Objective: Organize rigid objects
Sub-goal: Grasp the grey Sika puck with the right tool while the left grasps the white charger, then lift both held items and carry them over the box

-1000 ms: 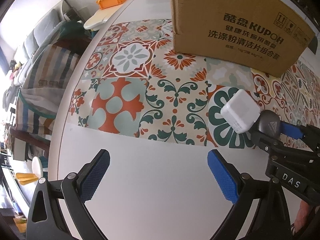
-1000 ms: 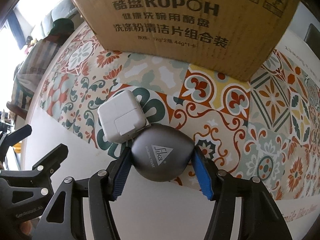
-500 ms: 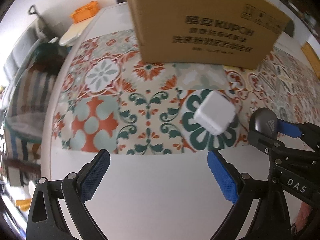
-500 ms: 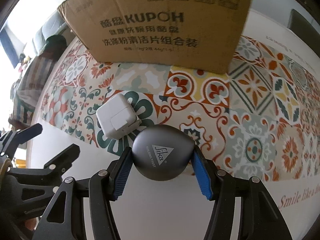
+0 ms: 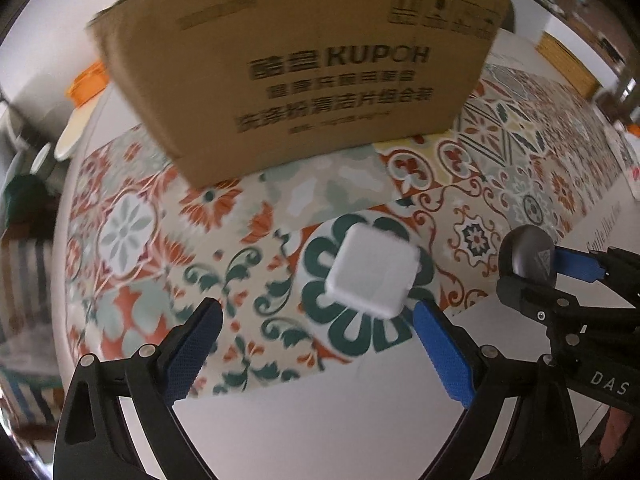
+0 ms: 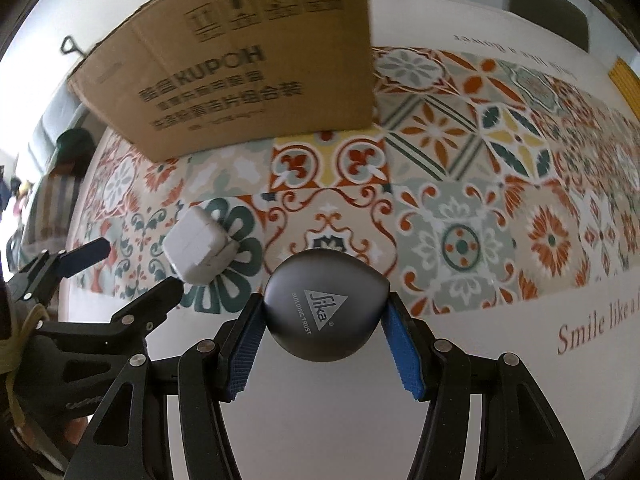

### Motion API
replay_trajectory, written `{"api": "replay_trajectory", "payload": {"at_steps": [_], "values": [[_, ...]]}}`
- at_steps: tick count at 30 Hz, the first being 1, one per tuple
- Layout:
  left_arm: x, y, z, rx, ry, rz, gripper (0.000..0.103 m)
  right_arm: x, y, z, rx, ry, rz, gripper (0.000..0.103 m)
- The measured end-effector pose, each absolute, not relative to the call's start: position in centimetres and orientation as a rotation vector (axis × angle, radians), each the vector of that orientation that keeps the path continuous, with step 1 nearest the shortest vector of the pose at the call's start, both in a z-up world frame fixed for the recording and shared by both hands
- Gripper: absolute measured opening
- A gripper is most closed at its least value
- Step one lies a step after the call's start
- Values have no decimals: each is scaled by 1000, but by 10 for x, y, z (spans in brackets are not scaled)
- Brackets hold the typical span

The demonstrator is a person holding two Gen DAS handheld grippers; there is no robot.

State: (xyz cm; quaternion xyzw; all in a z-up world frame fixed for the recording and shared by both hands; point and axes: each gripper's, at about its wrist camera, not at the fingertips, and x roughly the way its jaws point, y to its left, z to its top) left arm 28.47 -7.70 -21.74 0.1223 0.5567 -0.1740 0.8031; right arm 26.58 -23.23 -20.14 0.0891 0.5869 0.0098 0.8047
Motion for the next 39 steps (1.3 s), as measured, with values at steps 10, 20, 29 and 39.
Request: {"api": "replay_trajectory", "payload": {"at_steps": [10, 20, 29, 39], "values": [[295, -97, -232, 322, 1202, -475, 86, 262, -241, -210, 252, 1273, -66, 59], [301, -104, -237, 265, 1184, -518, 58, 261, -249, -215, 276, 1279, -94, 59], [297, -93, -232, 229, 1182, -515, 45, 263, -246, -214, 273, 1273, -84, 59], [284, -73, -212, 163, 1166, -480, 45, 264, -231, -206, 257, 1251, -40, 59]]}}
